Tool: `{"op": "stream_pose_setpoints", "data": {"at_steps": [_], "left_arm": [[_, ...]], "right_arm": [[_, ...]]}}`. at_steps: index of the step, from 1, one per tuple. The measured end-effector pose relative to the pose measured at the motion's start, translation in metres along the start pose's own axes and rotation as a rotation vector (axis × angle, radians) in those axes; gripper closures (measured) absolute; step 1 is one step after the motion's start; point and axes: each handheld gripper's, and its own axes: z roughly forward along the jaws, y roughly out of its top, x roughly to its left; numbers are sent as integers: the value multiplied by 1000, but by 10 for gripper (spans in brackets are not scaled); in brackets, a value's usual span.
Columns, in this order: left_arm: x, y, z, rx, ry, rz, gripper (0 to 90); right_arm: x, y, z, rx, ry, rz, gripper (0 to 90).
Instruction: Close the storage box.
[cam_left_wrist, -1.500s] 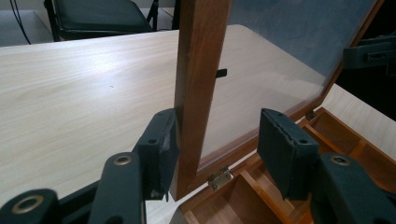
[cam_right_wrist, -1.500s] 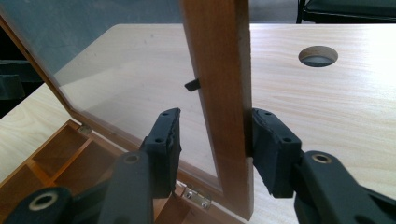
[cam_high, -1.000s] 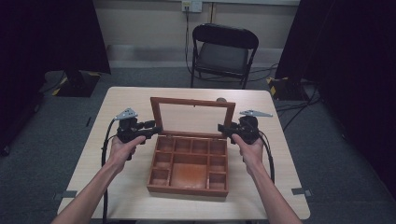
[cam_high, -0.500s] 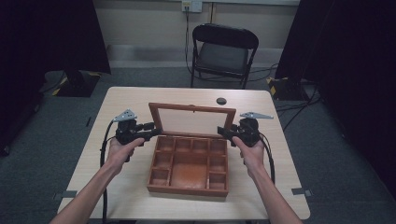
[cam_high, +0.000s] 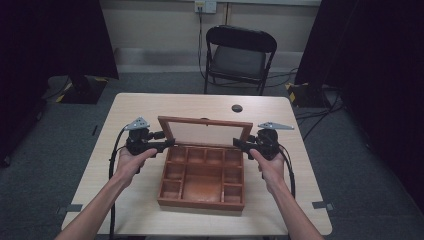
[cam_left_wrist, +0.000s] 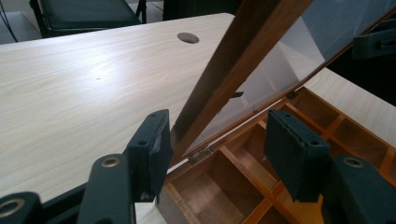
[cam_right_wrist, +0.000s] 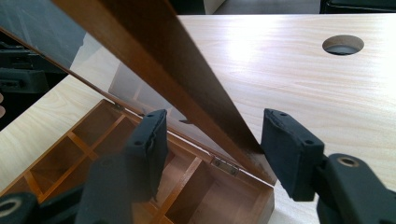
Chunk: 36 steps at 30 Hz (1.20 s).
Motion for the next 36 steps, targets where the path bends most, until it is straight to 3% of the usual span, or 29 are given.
{"op": "stream_pose_setpoints", "data": {"at_steps": [8, 11, 15, 17, 23, 26, 27, 36], "left_arm": [[-6, 4, -4, 0, 11, 33, 407], [-6, 3, -6, 13, 35, 50, 502], [-5, 0, -7, 13, 9, 31, 502], [-6, -1, -7, 23, 2, 35, 488], [-8, -3, -10, 29, -5, 34, 494], [-8, -4, -14, 25, -17, 26, 503], [-8, -4, -14, 29, -17, 31, 503], [-7, -4, -16, 16, -1, 30, 516]], "right_arm": [[2, -1, -7, 6, 20, -9, 390], [4, -3, -9, 11, 19, -29, 388], [6, -5, -11, 20, 15, -46, 363], [4, -6, -11, 44, 33, -8, 330], [6, -11, -15, 53, 20, -10, 326], [7, -11, -16, 77, 9, 15, 358], [8, -11, -16, 83, 9, 19, 392], [8, -5, -6, 84, -19, -5, 385]]}}
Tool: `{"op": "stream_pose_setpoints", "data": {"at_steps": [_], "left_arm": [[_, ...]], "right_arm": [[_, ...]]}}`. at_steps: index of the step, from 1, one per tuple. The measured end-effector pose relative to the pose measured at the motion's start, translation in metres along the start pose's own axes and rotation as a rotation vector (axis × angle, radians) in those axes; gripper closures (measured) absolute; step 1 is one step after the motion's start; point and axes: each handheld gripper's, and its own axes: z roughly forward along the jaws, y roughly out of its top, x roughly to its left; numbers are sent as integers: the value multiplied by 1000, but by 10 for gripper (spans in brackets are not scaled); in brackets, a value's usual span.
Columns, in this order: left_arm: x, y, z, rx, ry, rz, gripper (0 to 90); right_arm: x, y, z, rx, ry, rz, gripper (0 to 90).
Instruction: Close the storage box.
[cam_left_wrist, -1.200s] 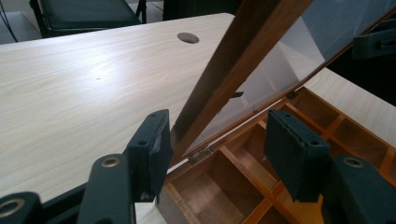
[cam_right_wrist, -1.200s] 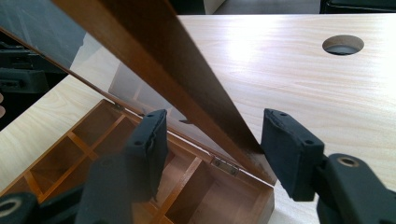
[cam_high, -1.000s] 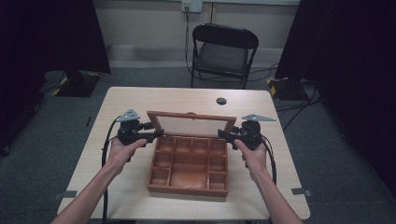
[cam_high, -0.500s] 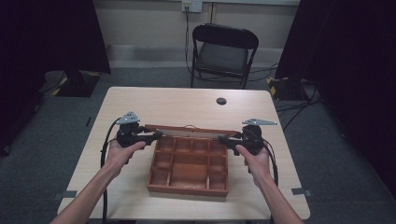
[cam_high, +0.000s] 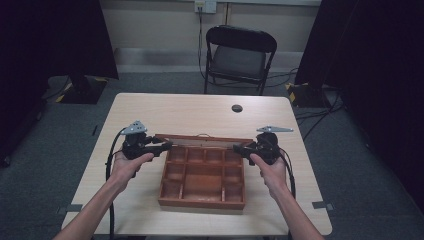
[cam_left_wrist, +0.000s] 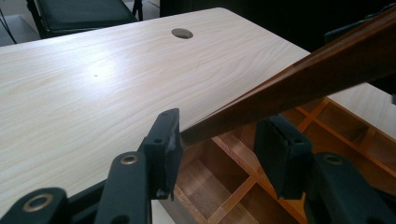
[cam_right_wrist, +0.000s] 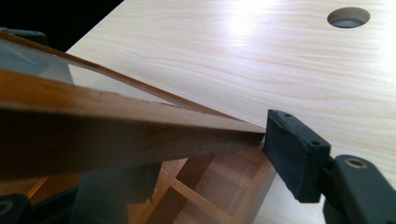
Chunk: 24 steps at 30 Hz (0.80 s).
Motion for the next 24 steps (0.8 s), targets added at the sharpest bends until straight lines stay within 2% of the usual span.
{"op": "stream_pose_setpoints", "data": {"at_steps": [3, 6, 9, 11, 16, 21, 24], "left_arm": [[1, -1, -2, 2, 9, 0, 515], [2, -2, -1, 24, 27, 1, 511], [2, -2, -2, 20, 5, -3, 483], [-1, -4, -2, 29, 9, 11, 456], [-3, -5, -1, 39, 6, 22, 419], [-4, -7, 1, 40, -3, 12, 379], [-6, -7, 4, 42, -7, 7, 328]], "right_arm": [[0, 2, 5, -2, 2, 0, 383], [1, 5, 8, 5, 5, -7, 382], [3, 4, 9, 16, 6, -8, 382], [3, 1, 8, 20, 10, -22, 383], [2, -3, 6, 31, 30, -6, 382], [-1, -7, 5, 33, 54, -2, 373], [-2, -10, 5, 33, 46, -10, 342]]}}
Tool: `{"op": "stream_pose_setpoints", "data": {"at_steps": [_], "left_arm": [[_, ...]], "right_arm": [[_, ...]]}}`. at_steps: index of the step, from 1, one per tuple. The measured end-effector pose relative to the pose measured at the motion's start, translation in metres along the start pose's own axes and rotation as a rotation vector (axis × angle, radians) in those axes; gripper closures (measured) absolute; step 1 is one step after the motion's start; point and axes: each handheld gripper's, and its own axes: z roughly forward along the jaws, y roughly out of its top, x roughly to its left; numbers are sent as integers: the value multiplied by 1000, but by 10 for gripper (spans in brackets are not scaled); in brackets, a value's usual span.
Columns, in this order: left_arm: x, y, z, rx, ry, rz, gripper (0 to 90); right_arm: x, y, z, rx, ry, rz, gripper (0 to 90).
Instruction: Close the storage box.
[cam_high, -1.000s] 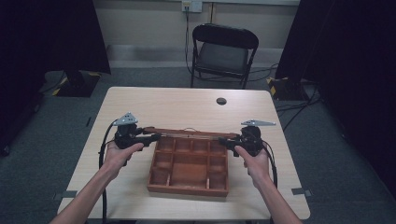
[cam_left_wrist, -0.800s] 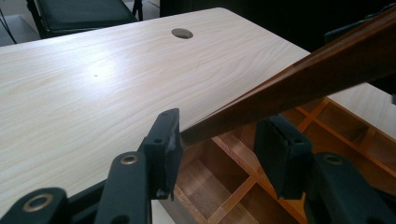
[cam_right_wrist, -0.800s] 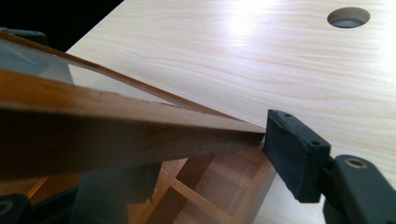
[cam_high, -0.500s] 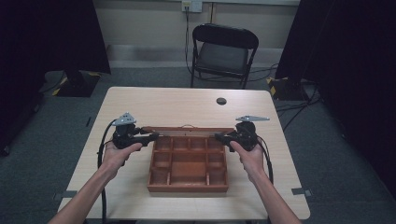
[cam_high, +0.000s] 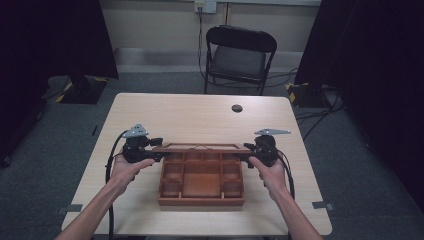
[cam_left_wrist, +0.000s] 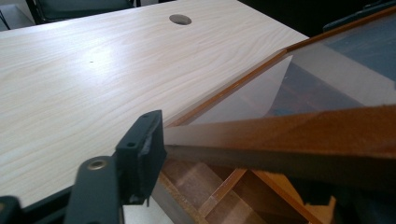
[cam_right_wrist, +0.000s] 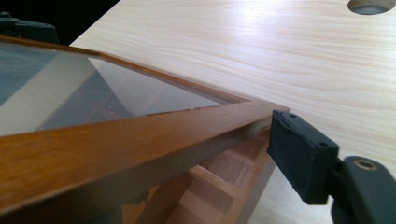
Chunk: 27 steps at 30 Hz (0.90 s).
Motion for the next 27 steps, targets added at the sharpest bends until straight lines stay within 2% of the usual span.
{"op": "stream_pose_setpoints", "data": {"at_steps": [4, 8, 16, 21, 27], "left_arm": [[0, 1, 1, 8, 8, 0, 278], [0, 0, 1, 13, 1, -17, 245], [0, 1, -2, 1, 1, -27, 235], [0, 1, -4, -6, -8, -40, 233], [-2, -1, -4, 9, -11, -39, 229]], "right_arm": [[-3, -2, -1, 8, 3, 10, 334], [-8, -4, -5, 14, 2, 19, 311], [-10, -7, -12, 23, -9, 36, 332], [-18, -10, -24, 11, -43, 52, 338], [-26, -11, -34, -3, -53, 81, 360]]}}
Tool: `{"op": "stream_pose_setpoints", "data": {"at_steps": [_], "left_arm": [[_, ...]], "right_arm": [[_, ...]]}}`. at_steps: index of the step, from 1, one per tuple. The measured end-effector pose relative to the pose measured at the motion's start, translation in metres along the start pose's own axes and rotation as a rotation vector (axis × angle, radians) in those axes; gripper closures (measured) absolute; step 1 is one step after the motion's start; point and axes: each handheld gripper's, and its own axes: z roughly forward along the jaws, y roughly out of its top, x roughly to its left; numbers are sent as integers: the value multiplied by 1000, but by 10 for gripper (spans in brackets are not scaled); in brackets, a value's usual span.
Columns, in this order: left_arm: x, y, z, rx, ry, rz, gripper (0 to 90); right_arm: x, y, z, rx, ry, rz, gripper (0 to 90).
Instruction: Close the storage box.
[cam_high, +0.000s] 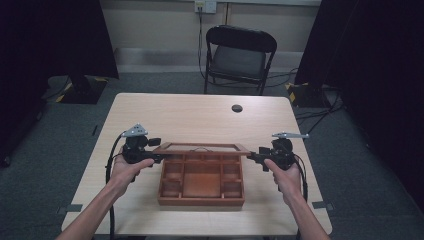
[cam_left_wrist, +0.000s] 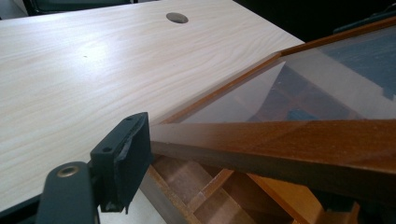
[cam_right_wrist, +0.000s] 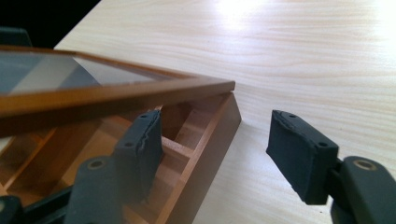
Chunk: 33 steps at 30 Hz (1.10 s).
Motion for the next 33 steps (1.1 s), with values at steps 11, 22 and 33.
{"op": "stream_pose_setpoints", "data": {"at_steps": [11, 22, 33], "left_arm": [[-6, -3, -6, -11, 3, 13, 196], [-9, -12, -9, 7, 22, 24, 158], [-9, -21, -8, 21, 23, 20, 155]], "right_arm": [[13, 26, -7, -54, 44, -26, 364], [55, 52, -10, -64, 185, -135, 330], [116, 67, 6, -4, 353, -282, 431]]}}
